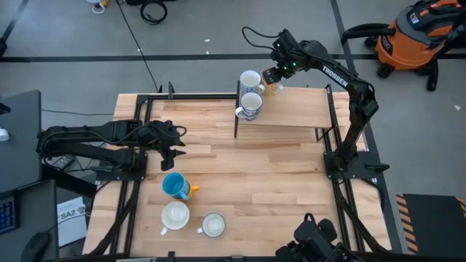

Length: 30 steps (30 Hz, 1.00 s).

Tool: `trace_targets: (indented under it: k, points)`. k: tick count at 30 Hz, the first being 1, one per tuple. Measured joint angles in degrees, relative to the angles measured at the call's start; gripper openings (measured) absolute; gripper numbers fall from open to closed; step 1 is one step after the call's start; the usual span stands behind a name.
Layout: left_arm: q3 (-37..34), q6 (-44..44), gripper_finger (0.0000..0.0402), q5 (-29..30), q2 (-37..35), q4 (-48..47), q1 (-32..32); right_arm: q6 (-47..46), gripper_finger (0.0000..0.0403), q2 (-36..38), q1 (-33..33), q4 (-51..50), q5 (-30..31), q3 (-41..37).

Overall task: Place coffee mugs
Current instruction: Put the yellow pattern mug on the shelf, then put the blue pattern mug on the shelf

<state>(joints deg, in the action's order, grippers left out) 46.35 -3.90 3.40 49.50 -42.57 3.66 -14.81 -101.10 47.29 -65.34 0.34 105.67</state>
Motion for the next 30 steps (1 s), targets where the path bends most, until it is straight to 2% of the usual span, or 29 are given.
trace_targets:
  k: [8,20,30]
  points:
    - [0.0,0.0,0.0149,0.0,0.0,0.0,0.0,0.0,0.0170,3.0,0.2,-0.1,0.0,0.0]
    - [0.0,0.0,0.0149,0.0,0.0,2.7,0.0,-0.6,0.0170,14.0,-0.4,-0.3,0.0,0.0]
    - [0.0,-0.8,0.0149,0.0,0.0,7.1,0.0,-0.7,0.0170,22.0,-8.2,-0.3,0.0,0.0]
